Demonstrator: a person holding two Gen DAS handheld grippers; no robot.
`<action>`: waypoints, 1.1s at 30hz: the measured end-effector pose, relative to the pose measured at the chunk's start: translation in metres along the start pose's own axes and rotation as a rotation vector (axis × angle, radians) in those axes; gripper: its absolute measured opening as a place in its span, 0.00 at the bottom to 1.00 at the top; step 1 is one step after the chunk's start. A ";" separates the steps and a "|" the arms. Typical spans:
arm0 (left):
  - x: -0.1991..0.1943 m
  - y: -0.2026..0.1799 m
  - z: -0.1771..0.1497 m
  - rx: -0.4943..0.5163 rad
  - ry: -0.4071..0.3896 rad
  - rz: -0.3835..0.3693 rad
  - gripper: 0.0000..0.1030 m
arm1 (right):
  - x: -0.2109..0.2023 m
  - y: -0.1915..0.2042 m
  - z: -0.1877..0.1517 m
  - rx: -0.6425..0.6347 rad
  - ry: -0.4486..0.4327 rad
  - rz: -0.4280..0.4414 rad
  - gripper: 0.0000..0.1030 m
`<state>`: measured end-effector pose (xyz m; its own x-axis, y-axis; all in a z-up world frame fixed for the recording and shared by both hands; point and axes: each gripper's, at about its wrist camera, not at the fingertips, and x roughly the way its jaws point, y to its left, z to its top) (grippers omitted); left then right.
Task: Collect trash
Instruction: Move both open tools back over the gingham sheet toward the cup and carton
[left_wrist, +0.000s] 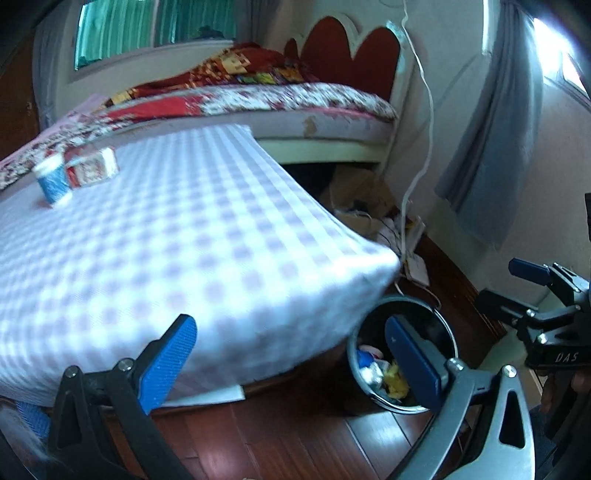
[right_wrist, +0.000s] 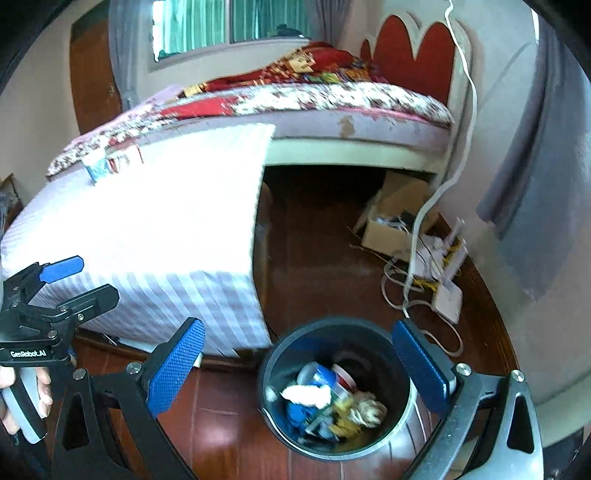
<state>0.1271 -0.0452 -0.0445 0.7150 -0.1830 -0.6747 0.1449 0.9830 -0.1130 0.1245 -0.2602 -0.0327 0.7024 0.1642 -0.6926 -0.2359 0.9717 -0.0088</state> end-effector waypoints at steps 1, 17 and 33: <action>-0.003 0.007 0.004 -0.002 -0.009 0.010 0.99 | 0.001 0.006 0.010 -0.003 -0.007 0.025 0.99; -0.002 0.208 0.060 -0.152 -0.074 0.285 0.99 | 0.097 0.166 0.153 -0.232 -0.021 0.318 0.99; 0.062 0.334 0.099 -0.192 -0.057 0.394 0.95 | 0.272 0.321 0.254 -0.426 0.063 0.394 0.85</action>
<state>0.2877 0.2705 -0.0525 0.7274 0.2106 -0.6531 -0.2720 0.9623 0.0074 0.4107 0.1395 -0.0411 0.4689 0.4765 -0.7437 -0.7296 0.6836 -0.0220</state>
